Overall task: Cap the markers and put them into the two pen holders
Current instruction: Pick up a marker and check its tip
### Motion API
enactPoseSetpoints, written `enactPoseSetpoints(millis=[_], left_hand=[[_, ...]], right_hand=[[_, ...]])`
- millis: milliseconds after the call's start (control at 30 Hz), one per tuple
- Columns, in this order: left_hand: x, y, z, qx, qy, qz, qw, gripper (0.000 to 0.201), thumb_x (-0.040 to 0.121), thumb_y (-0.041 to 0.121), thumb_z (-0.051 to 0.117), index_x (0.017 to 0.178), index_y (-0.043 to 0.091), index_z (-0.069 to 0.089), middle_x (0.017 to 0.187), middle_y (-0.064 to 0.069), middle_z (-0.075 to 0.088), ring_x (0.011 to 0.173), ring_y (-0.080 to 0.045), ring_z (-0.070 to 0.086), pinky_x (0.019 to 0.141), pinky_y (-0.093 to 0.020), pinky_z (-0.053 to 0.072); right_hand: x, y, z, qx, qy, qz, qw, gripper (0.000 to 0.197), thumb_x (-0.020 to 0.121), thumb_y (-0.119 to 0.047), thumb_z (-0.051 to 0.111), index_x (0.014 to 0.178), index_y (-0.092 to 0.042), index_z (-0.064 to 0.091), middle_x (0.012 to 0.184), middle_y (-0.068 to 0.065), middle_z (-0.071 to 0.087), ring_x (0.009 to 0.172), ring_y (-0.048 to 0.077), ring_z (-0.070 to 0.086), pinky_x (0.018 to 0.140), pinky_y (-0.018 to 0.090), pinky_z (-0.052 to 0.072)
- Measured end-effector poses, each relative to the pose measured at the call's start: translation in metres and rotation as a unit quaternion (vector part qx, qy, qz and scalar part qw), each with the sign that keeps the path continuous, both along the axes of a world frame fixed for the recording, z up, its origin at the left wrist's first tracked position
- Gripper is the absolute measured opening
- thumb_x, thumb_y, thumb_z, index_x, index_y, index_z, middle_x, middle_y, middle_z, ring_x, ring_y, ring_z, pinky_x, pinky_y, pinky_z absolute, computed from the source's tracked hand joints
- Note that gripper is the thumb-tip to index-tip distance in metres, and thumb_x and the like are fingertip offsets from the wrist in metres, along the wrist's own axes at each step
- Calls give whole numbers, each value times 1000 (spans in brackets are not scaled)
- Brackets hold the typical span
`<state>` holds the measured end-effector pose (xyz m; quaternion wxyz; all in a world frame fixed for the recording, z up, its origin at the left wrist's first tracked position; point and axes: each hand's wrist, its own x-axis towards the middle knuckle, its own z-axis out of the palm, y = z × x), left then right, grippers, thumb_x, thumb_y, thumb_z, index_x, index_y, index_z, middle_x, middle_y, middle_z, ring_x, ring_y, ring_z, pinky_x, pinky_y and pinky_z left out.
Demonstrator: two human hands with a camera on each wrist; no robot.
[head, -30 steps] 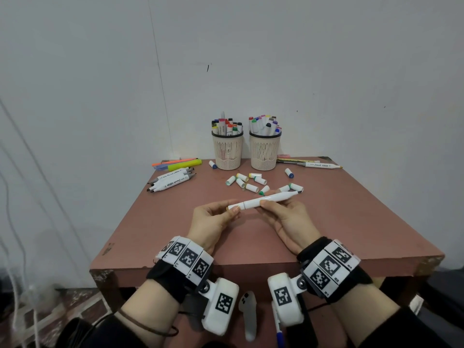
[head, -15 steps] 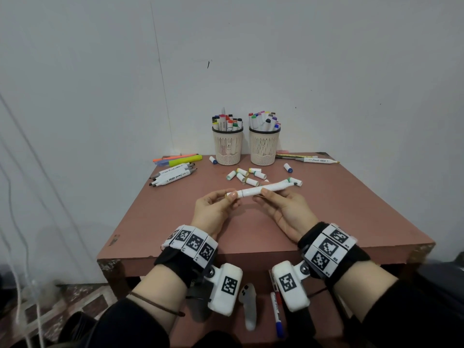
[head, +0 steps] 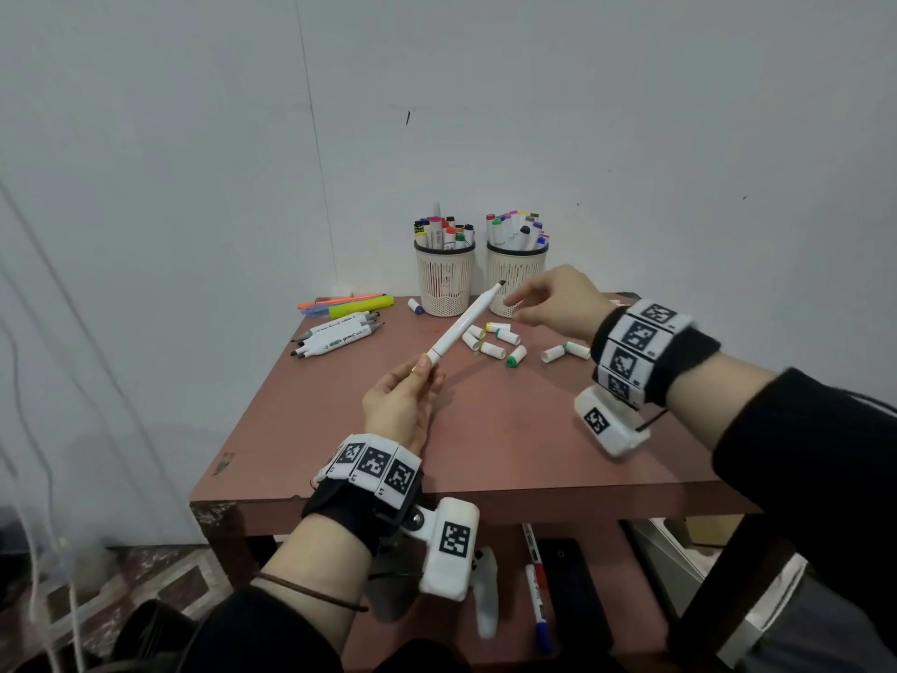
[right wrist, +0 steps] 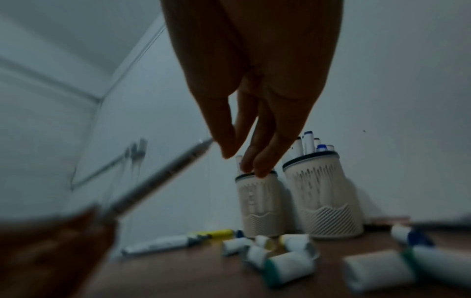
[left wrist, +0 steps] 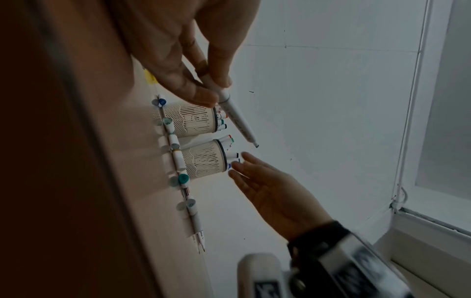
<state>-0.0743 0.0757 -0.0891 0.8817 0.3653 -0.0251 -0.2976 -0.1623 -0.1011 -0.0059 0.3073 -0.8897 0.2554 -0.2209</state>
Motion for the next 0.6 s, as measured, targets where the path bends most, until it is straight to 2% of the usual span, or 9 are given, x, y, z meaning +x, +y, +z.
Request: enactPoseSetpoints(millis=[67,167,233,267,367,433,467,533,600], left_hand=[[0,0,0,5,-2,3,1000,7,88,-6,57,84,0,57,80,-13,64,72,-17,64,70,-23,56],[0,-1,1,11,-4,1,1000,4,88,-3,58,85,0,58,83,-13,62,74,-18,62,67,-21,56],[2,-2,0,11,-1,-1,1000,3,89,-2,58,86,0,58,83,-12,62,73,-17,61,67,-21,56],[3,-2,-1,12,1,-2,1000,3,89,-2,58,86,0,58,83,-13,62,74,-17,61,67,-21,56],[5,-3,-2,14,-2,-6,1000,0,89,-1,58,89,-1,58,83,-12,62,74,-17,61,65,-22,57],[6,-3,-3,16,-4,-10,1000,1,89,0,58,90,0,58,77,-10,65,67,-15,64,57,-20,57],[6,-3,-3,17,-4,-13,1000,2,89,1,59,90,0,58,71,-9,66,61,-13,65,52,-19,55],[6,-4,-3,15,-3,-16,1000,2,89,2,59,90,1,59,64,-6,67,55,-10,65,49,-18,53],[7,-4,-4,14,-2,-14,1000,2,89,2,59,90,1,59,70,-8,66,59,-12,65,52,-19,54]], right_hand=[[13,-6,1,-93,89,35,991,23,83,-10,67,105,-14,71,94,1,68,90,10,62,83,21,45],[30,-13,-3,-180,189,83,962,26,85,-11,64,110,-16,69,102,3,69,98,14,63,80,23,48],[39,-16,-6,-216,246,109,939,28,85,-10,63,111,-18,68,102,2,68,93,13,61,68,18,44],[44,-17,-7,-227,267,120,929,28,85,-11,63,111,-19,68,102,2,67,89,12,58,67,18,42],[57,-19,-8,-246,298,146,911,23,85,-16,66,107,-19,71,95,-2,68,80,8,55,74,21,43],[64,-19,-8,-251,307,153,905,18,85,-19,67,102,-18,73,80,-10,65,68,4,51,65,15,40],[68,-19,-8,-250,318,155,901,17,85,-20,68,100,-17,74,79,-10,65,66,4,50,63,14,39],[74,-21,-9,-244,347,158,892,18,83,-22,70,99,-16,75,90,-4,71,72,4,52,72,18,44],[78,-23,-11,-238,361,157,888,19,80,-21,72,98,-16,76,91,-3,71,78,5,55,82,24,47]])
